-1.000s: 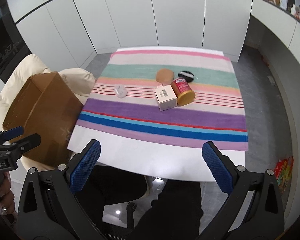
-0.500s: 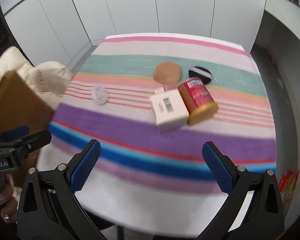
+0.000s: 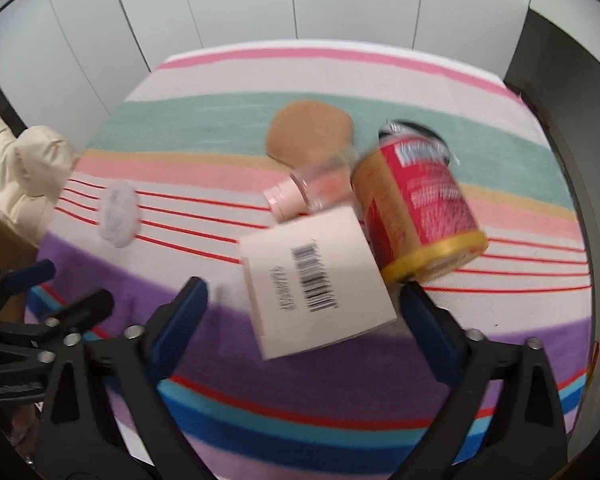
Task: Organize objects
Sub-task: 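Grasp the white barcode box with the right tool while the left tool grasps the clear oval case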
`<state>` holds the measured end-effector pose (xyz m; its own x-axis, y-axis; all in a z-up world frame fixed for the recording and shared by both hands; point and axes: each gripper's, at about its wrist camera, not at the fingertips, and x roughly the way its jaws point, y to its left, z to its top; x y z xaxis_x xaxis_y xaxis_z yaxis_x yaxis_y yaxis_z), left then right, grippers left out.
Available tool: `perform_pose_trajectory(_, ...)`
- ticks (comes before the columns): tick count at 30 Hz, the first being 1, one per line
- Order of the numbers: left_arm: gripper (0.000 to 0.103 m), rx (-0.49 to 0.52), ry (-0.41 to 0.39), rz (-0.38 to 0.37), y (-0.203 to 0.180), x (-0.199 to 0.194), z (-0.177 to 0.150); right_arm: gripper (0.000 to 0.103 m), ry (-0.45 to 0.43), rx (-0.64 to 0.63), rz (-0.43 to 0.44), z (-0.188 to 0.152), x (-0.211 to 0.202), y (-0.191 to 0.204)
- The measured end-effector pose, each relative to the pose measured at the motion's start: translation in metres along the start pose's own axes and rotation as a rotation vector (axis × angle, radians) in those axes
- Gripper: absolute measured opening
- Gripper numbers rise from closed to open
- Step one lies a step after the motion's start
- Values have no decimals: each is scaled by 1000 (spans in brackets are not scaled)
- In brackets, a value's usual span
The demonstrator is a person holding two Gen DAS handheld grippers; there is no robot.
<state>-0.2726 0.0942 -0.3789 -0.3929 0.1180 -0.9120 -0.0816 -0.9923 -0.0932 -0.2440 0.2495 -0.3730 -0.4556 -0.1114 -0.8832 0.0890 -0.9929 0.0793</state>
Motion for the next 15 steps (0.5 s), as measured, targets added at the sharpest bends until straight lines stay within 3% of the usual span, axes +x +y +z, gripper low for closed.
perform_pose_trajectory(6, 101, 71, -28, -19, -14, 18, 23, 84, -50, -31, -43, -2, 4, 1)
perform_pose_trajectory(11, 99, 50, -65, -31, -21, 33, 43, 64, -83, -12, -75, -1, 0, -4)
perform_pose_trajectory(13, 88, 78, -82, 19, -27, 35, 45, 56, -90, -1, -80, -3, -3, -7)
perform_pose_trajectory(14, 77, 108, -100, 64, -33, 35, 43, 55, -93, 1, -84, -3, -3, -8)
perform_pose_trajectory(15, 64, 119, -112, 50, -35, 34, 41, 55, -95, 2, -82, -4, -4, -9)
